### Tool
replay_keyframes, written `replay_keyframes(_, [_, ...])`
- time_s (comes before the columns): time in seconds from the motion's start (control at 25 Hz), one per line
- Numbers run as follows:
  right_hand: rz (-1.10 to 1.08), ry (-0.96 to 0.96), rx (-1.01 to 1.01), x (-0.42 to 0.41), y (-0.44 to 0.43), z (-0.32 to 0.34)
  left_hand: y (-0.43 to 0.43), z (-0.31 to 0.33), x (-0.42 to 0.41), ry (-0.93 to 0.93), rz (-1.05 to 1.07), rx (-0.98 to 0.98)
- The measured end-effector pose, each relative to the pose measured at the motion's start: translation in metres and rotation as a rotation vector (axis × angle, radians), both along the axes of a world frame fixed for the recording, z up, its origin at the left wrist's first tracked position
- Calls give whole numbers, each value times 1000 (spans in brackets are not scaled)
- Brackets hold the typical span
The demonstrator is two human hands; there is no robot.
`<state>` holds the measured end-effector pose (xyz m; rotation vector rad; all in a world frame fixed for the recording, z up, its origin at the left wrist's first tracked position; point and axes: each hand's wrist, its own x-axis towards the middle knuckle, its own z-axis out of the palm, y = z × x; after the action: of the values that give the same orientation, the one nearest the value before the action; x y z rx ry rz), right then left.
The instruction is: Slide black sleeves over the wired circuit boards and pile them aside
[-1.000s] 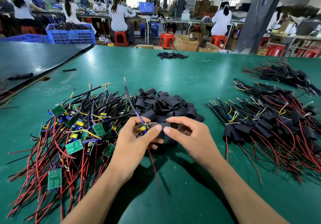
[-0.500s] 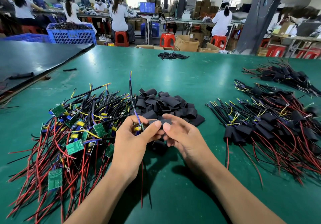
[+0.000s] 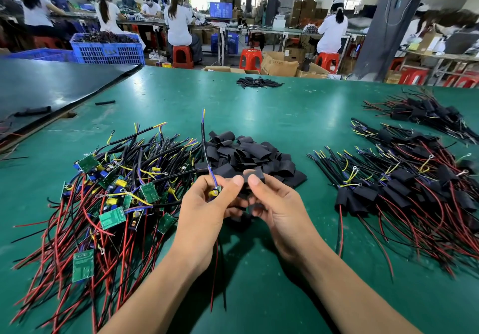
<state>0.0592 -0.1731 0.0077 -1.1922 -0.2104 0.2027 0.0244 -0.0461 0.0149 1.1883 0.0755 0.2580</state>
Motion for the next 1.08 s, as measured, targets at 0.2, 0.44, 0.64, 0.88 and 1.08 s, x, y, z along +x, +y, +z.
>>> replay_keyframes(0.2, [-204, 72, -49, 15, -18, 0, 9, 3, 4, 113, -95, -20])
replay_keyframes(0.44, [-302, 174, 4, 29, -34, 2, 16, 1, 1, -16, 49, 227])
replay_keyframes(0.64, [-209, 239, 58, 28, -35, 3, 17, 0, 5, 8, 165, 197])
replay_keyframes(0.88, [-196, 216, 29, 29, -37, 0, 16, 3, 6, -56, 160, -51])
replay_keyframes(1.08, [-203, 198, 111, 32, -41, -2, 17, 7, 5, -83, 293, -91])
